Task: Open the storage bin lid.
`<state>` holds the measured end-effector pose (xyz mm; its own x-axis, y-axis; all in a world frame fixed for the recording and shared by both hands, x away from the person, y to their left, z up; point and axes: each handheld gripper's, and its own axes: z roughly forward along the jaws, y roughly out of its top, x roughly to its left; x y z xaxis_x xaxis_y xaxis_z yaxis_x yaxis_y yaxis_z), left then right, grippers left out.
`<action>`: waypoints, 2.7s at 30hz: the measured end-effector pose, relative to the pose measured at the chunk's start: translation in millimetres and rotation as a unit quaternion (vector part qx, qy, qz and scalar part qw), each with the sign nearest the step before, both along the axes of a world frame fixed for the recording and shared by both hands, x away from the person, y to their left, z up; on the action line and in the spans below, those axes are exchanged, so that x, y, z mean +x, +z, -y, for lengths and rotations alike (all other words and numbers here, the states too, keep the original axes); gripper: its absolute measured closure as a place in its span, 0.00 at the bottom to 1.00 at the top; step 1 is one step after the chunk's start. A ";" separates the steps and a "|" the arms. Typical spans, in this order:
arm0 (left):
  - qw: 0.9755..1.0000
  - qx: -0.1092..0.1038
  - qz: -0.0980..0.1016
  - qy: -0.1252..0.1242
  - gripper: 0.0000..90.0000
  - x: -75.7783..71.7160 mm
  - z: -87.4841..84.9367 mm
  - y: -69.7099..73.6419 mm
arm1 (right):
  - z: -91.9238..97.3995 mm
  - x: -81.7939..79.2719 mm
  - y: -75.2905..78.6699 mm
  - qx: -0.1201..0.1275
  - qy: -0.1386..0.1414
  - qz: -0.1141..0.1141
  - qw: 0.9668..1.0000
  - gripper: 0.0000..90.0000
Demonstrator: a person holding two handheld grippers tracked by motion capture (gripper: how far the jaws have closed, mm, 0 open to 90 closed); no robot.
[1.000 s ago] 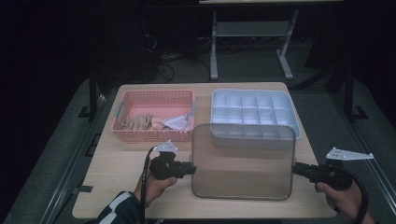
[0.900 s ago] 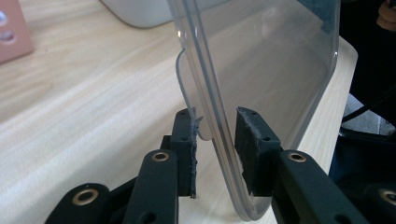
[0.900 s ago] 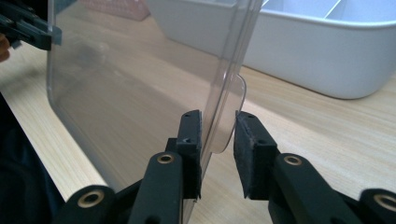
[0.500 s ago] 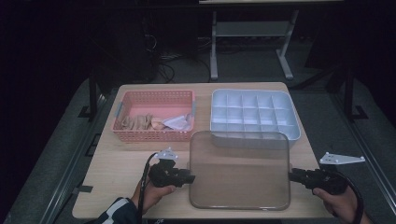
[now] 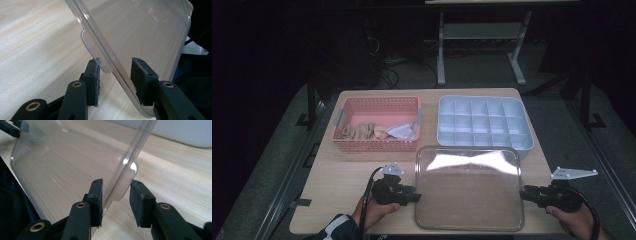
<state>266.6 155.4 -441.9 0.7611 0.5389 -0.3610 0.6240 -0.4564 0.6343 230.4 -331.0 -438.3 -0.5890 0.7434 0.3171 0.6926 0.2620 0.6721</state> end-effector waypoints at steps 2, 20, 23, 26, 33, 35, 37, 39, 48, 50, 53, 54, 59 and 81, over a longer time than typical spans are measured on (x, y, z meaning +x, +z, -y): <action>1.000 -0.001 -0.003 -0.001 0.64 0.2 0.0 -1.1 | -0.1 0.0 -1.2 -0.003 0.003 -0.005 1.000 0.68; 1.000 0.002 -0.020 -0.002 0.57 4.1 9.6 -16.2 | 3.8 5.6 -15.5 -0.012 -0.009 -0.047 0.999 0.63; 1.000 0.008 -0.017 -0.007 0.56 4.7 11.1 -18.4 | 6.4 7.0 -18.7 -0.006 -0.014 -0.054 0.998 0.63; 1.000 0.011 -0.004 -0.003 0.54 4.3 14.3 -20.5 | 7.7 9.0 -22.4 -0.009 -0.022 -0.064 0.998 0.59; 0.999 0.032 0.031 -0.019 0.54 -2.2 19.6 -20.4 | 8.5 10.0 -24.2 -0.053 -0.050 -0.041 0.996 0.61; 0.999 0.033 0.031 -0.019 0.57 -1.8 19.4 -20.4 | 6.4 9.9 -23.9 -0.058 -0.050 -0.038 0.996 0.62; 0.999 0.026 0.031 -0.026 0.61 -1.8 21.0 -21.7 | 3.9 10.2 -23.3 -0.067 -0.044 -0.034 0.996 0.63; 0.998 0.027 0.042 -0.037 0.63 -3.4 27.0 -22.7 | 1.2 11.0 -22.9 -0.072 -0.043 -0.032 0.996 0.63; 0.998 0.011 0.048 -0.030 0.69 1.4 37.2 -26.3 | 2.5 17.5 -22.5 -0.085 -0.060 -0.015 0.994 0.67; 0.998 0.011 0.049 -0.032 0.69 2.6 39.8 -26.5 | 3.2 18.6 -22.5 -0.086 -0.065 -0.015 0.994 0.68; 0.998 0.008 0.053 -0.030 0.69 4.5 45.4 -27.5 | 8.0 25.2 -21.9 -0.093 -0.076 -0.008 0.993 0.71; 0.998 0.008 0.053 -0.030 0.69 4.5 45.4 -27.5 | 8.0 25.2 -21.9 -0.093 -0.076 -0.008 0.993 0.71; 0.998 0.005 0.055 -0.033 0.69 8.2 52.2 -28.2 | 15.1 35.8 -22.2 -0.092 -0.092 -0.005 0.992 0.75; 0.994 0.014 0.086 -0.061 0.61 4.2 66.0 -24.3 | 5.5 57.2 8.6 -0.131 -0.100 0.042 0.985 0.71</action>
<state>270.7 89.4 -466.2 0.8707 0.4465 -0.2063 0.4466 -0.5421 0.7118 287.6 -336.5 -429.6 -0.4378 0.8974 0.0541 0.6926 0.2983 0.6567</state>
